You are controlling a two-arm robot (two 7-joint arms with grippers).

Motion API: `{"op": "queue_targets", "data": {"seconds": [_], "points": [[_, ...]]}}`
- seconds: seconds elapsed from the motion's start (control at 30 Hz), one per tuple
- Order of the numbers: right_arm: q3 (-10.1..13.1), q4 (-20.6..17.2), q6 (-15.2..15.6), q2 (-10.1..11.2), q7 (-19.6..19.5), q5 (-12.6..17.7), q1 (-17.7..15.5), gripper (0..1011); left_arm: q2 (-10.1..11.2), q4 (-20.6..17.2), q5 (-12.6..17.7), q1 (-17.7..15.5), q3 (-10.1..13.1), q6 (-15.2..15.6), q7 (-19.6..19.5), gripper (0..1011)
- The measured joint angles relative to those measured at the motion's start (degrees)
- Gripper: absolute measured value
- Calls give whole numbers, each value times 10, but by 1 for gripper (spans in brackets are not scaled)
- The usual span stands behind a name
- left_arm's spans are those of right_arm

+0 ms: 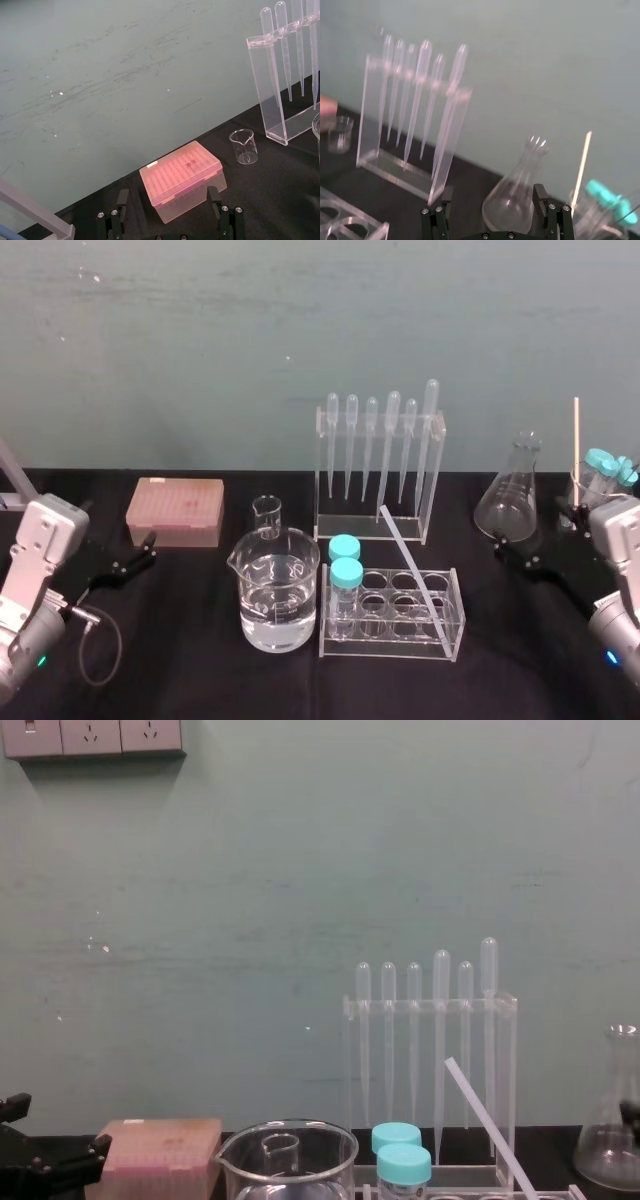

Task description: Pick up the stirring rod with one hand, then place it down.

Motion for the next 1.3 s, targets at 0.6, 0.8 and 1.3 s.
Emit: {"op": "queue_targets", "data": {"seconds": [0.6,0.8,1.3], "points": [[-5,-3,-192,-17,181,75,17,1000,0,0,0,0,0,0,0,1000],[-25,16,-119,-24,271,142,45,1000,0,0,0,0,0,0,0,1000],[-27,67,80,-56,359,254,95,1000,0,0,0,0,0,0,0,1000]]}}
